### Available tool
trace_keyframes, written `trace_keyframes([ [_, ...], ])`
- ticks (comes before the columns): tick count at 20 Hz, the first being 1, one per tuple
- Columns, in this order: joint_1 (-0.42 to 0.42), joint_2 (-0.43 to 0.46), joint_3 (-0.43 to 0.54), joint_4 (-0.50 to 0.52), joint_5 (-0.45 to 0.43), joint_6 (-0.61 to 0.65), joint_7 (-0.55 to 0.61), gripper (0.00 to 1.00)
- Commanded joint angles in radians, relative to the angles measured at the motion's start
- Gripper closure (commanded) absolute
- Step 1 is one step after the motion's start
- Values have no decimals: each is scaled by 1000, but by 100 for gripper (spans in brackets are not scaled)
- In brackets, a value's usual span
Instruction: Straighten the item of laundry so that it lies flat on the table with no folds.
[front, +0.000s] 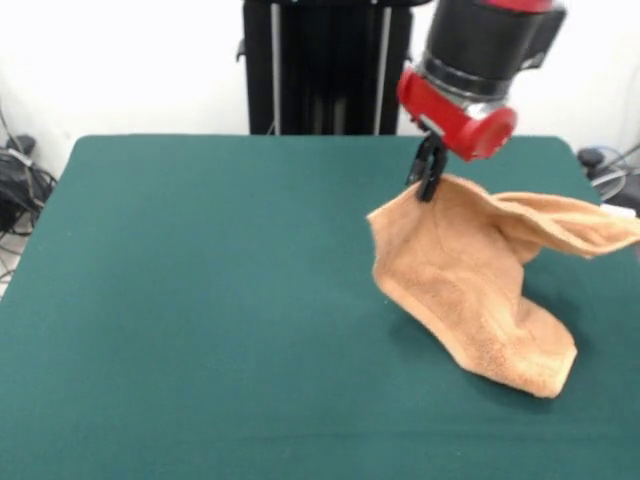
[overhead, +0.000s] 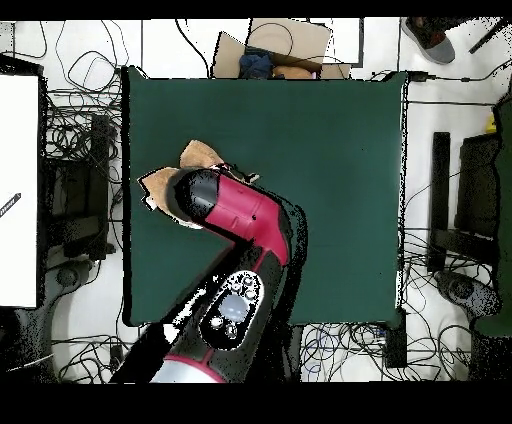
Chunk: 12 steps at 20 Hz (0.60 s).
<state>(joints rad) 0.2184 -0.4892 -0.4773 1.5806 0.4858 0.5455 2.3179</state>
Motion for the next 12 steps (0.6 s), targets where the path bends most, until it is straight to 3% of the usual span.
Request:
trace_keyframes([
  [1, -125, -74, 311, 232, -150, -207, -173, 100],
  [12, -337, -41, 565, 348, -397, -504, -36, 100],
])
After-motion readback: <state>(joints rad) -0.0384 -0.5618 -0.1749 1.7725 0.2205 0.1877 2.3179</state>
